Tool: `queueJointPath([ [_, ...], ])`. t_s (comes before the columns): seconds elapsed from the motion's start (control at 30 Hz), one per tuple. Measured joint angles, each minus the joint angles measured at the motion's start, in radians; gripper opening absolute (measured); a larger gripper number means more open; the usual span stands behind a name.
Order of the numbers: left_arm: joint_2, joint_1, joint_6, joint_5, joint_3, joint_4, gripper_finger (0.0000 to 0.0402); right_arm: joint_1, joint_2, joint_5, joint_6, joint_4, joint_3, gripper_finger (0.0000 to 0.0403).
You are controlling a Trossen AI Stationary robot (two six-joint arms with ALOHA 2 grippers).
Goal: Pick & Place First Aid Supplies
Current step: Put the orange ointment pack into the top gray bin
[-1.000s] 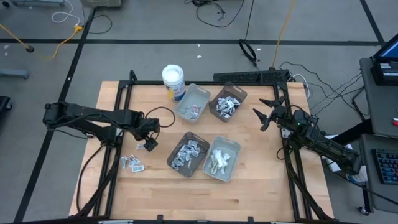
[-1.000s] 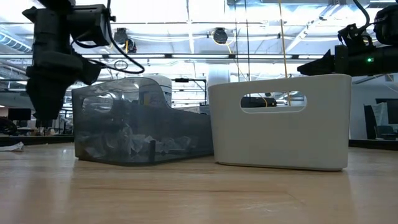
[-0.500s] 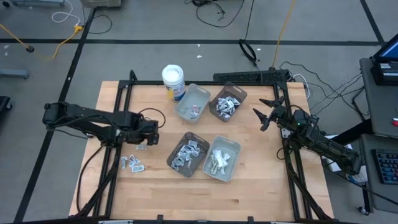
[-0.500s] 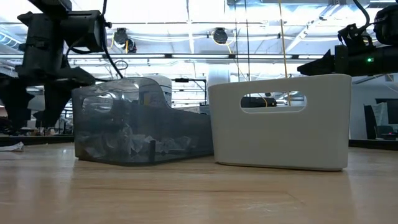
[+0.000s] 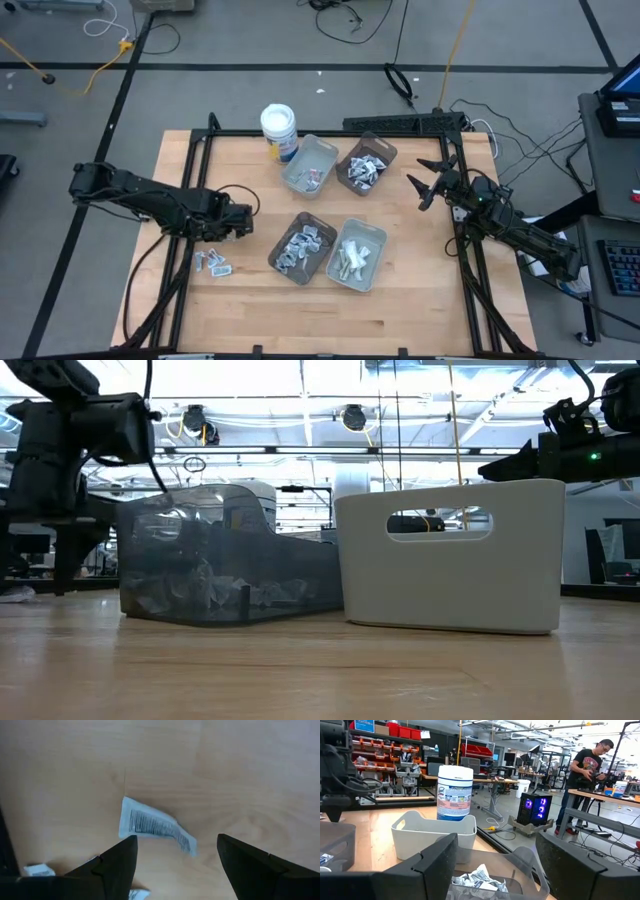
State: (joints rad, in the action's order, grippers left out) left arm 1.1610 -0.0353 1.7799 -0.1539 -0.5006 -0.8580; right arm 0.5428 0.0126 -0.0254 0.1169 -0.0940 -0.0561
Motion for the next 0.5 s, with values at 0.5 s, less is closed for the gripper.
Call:
queueJointPath([
  [0.5,0.024,0.000,-0.010,0.020,0.019,-0.001,0.0149,0.000,0.000,0.000,0.000,0.000,0.000,0.0263],
])
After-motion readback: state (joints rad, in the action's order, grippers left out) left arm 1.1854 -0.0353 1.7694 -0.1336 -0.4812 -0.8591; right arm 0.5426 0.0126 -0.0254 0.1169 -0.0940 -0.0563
